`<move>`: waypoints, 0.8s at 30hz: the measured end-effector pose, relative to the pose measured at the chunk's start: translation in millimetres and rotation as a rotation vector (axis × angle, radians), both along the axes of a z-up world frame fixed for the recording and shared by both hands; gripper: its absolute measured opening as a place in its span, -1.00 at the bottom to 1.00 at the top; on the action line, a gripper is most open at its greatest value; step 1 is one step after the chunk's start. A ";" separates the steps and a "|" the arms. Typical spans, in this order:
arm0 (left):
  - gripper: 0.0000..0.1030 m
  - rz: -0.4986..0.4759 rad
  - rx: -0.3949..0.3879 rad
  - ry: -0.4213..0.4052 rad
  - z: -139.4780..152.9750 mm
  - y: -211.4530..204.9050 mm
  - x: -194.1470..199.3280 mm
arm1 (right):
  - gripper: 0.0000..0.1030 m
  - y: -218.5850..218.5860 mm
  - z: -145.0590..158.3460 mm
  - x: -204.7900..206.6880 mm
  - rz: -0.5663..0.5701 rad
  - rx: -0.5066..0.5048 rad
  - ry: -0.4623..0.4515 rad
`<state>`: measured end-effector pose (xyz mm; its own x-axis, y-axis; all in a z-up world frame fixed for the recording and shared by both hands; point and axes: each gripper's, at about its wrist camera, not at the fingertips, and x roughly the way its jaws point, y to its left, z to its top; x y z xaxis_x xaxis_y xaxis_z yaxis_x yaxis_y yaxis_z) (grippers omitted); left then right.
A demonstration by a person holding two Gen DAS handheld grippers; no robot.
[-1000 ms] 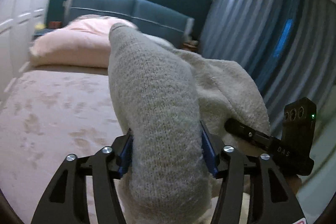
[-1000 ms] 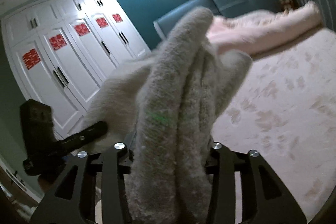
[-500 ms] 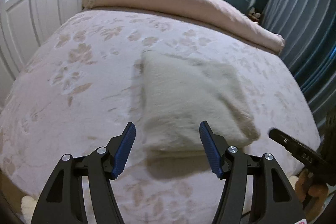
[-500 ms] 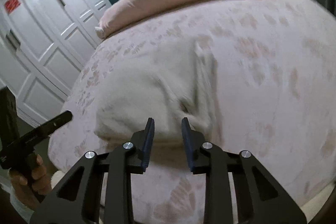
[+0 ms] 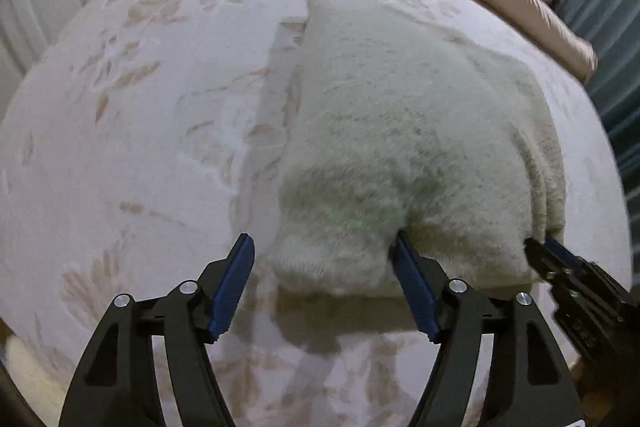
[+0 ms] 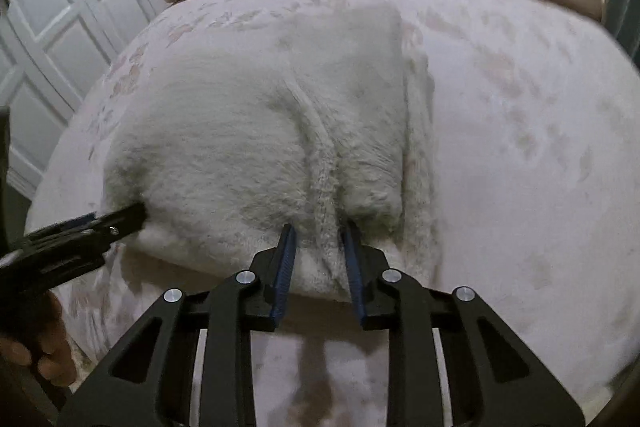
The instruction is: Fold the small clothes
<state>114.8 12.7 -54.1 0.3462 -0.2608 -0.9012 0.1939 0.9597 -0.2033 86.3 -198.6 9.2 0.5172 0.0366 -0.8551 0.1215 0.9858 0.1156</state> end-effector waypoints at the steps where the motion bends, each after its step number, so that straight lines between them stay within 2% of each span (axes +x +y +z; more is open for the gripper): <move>1: 0.37 -0.007 0.018 -0.015 3.2 -0.8 -1.2 | -0.51 0.4 13.4 -1.7 -0.004 0.018 -0.034; 3: 0.37 -0.011 0.031 -0.045 12.2 -3.2 -4.2 | -0.50 -2.0 34.7 -2.4 -0.026 0.034 -0.098; 5: 0.37 -0.003 0.037 -0.061 18.1 -4.2 -4.7 | -0.49 -5.1 37.9 0.6 -0.048 0.017 -0.116; 7: 0.40 -0.001 0.064 -0.074 19.5 -6.8 -5.2 | -0.49 -9.9 19.8 9.6 -0.061 -0.013 -0.062; 9: 0.52 -0.007 0.106 -0.070 12.1 -9.3 -3.6 | -0.50 -11.4 -9.6 15.2 -0.047 -0.016 0.019; 10: 0.53 -0.007 0.119 -0.061 8.8 -9.9 -3.4 | -0.50 -10.5 -13.1 12.2 -0.032 0.002 0.004; 12: 0.53 -0.006 0.125 -0.050 4.1 -7.0 -3.1 | -0.50 -6.9 -3.9 10.8 -0.014 -0.001 0.006; 16: 0.44 0.005 0.075 -0.070 22.3 -6.6 -8.1 | -0.47 -14.0 25.9 8.7 -0.053 0.042 -0.074; 18: 0.44 -0.003 0.061 -0.100 33.8 -12.1 -7.7 | -0.42 -17.8 18.6 13.1 -0.071 0.014 -0.054; 20: 0.44 -0.015 0.079 -0.128 37.2 -18.6 -3.6 | -0.42 -21.1 -7.5 22.4 -0.082 -0.021 0.020; 21: 0.44 -0.017 0.102 -0.135 34.7 -23.6 0.3 | -0.41 -20.7 -10.5 23.1 -0.080 -0.030 0.020; 24: 0.51 -0.014 0.148 -0.105 16.9 -30.5 9.0 | -0.41 -16.2 4.2 18.3 -0.078 -0.031 -0.015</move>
